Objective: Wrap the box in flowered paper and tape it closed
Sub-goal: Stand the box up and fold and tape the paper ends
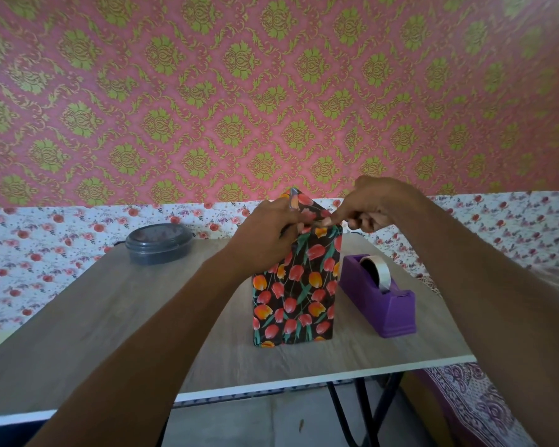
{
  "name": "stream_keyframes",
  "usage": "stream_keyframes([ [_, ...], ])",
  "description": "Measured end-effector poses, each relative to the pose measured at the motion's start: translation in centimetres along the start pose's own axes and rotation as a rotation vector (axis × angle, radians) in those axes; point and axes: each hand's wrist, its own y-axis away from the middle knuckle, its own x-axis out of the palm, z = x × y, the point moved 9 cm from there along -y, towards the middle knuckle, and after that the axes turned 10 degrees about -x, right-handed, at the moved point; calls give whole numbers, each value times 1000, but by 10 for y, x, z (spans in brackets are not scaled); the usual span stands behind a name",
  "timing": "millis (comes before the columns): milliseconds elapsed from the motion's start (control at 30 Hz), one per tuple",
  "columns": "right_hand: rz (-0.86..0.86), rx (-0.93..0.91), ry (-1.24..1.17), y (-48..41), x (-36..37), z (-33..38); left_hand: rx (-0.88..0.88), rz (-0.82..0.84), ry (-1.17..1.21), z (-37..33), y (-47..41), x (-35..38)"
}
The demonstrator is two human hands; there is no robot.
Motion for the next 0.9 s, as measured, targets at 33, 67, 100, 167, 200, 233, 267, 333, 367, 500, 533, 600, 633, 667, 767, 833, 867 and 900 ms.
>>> stream_keyframes([
  [33, -33, -6, -38, 0, -3, -6, 6, 22, -39, -1, -1, 4],
  [67, -72, -16, -88, -1, -4, -14, -5, 45, -73, 2, -2, 7],
  [100, -126, -37, -151, -1, -6, -24, -21, 67, -95, 3, -2, 10],
  [167, -269, -117, -278, 4, -7, -47, -42, 83, -100, 6, -2, 11],
  [200, -364, -171, -312, 9, -9, -62, -46, 84, -99, 6, -2, 12],
  [233, -463, -222, -283, 14, -11, -78, -52, 82, -102, 6, -1, 11],
  [267, -562, -258, -195, 20, -13, -94, -56, 82, -108, 6, -1, 12],
  [333, -666, -273, 1, 27, -11, -126, -65, 78, -121, 8, -1, 12],
  [367, -687, -261, 74, 29, -9, -143, -70, 79, -122, 8, -1, 13],
  [500, -718, -62, 258, 38, -5, -187, -69, 80, -143, 10, -1, 15],
  [533, -683, -17, 268, 38, -3, -193, -66, 81, -142, 10, -2, 15],
  [600, -585, 95, 219, 31, 2, -212, -69, 90, -128, 11, -3, 16],
  [633, -540, 149, 195, 29, 4, -218, -73, 93, -123, 11, -3, 16],
  [667, -522, 177, 166, 26, 4, -222, -75, 93, -121, 12, -4, 16],
  [767, -538, 144, 20, 23, -1, -220, -83, 85, -116, 11, -3, 15],
  [833, -501, 137, -123, 21, -2, -218, -88, 81, -115, 11, -2, 14],
  [867, -473, 150, -159, 20, -2, -220, -91, 84, -110, 10, -1, 14],
  [900, -457, 161, -172, 19, -3, -222, -90, 88, -106, 10, -1, 14],
])
